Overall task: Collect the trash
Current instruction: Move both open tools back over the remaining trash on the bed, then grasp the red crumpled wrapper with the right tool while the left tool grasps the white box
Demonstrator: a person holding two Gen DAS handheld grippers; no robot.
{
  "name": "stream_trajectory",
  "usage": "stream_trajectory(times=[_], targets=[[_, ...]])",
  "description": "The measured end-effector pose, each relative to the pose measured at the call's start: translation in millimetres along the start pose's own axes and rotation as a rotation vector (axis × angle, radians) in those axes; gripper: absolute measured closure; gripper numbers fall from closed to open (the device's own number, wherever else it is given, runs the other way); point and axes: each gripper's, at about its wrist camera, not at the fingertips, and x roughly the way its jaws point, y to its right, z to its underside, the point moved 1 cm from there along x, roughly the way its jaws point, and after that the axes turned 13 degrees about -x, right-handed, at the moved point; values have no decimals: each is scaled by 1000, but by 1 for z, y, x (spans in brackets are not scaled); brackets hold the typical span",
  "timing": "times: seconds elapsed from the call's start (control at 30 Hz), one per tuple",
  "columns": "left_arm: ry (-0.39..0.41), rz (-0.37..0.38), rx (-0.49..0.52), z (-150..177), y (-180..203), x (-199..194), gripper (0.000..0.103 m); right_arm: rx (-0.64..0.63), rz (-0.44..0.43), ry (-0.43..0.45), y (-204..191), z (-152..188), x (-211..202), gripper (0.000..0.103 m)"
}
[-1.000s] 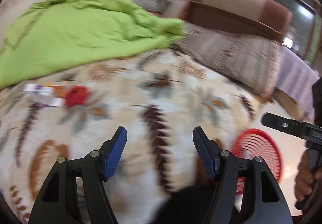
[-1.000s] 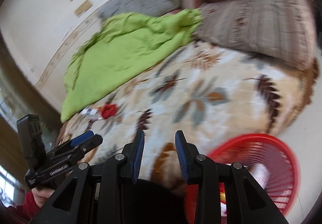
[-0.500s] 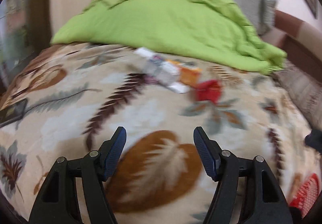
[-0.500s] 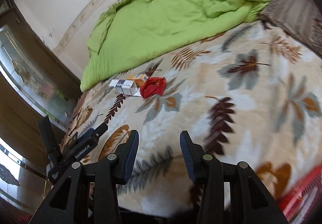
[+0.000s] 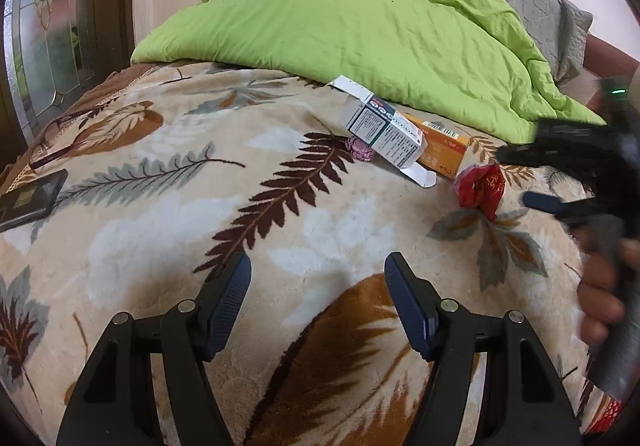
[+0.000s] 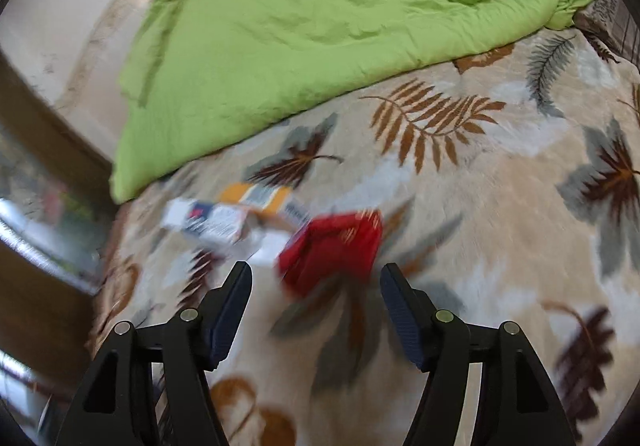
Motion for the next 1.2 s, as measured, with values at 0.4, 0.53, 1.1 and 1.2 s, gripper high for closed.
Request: stream_trajectory(times=[0.4, 0.53, 1.1, 1.2], targets=[[-45, 37, -27, -2, -1, 8, 35, 56, -107, -35, 6, 4, 44, 68], [-60, 65, -41, -9, 0, 7, 35, 38, -87, 48, 0, 25, 0, 69], [-199, 282, -344, -137, 8, 103, 42, -75, -96, 153, 1, 59, -49, 69], [-240, 327, -400, -143, 7, 130, 50, -69, -106, 156, 3, 58, -50, 69]])
